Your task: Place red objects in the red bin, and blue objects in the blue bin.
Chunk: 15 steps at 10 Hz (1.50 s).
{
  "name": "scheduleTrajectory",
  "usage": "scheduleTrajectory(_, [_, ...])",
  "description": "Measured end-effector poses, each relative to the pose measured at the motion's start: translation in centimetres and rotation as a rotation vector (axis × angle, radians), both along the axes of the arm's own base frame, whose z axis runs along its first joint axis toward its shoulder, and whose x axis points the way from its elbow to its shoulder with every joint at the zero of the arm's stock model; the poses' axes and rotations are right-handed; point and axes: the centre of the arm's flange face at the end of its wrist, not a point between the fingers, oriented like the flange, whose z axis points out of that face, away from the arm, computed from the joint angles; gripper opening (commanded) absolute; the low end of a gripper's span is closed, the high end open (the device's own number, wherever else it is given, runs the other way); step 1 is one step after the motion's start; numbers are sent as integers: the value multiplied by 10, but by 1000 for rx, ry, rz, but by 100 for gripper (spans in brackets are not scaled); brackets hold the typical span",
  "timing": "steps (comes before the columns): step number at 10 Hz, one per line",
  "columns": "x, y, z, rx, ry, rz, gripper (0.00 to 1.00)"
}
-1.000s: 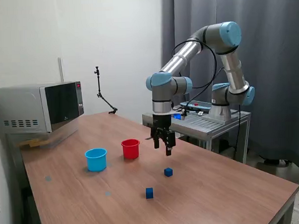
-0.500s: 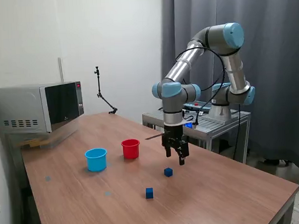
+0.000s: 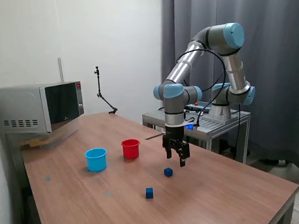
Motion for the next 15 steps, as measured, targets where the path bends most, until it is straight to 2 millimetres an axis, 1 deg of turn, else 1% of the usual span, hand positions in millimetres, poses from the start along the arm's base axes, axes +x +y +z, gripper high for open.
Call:
scheduleTrajectory(1, [-1, 1, -3, 0, 4, -2, 100])
scheduleTrajectory(4, [-9, 5, -21, -1, -1, -8, 100])
scheduleTrajectory(8, [-21, 5, -39, -6, -7, 7, 100])
scheduleTrajectory(12, [-24, 7, -43, -6, -7, 14, 100])
scheduleTrajectory(15, [-28, 16, -40, -5, 1, 33, 100])
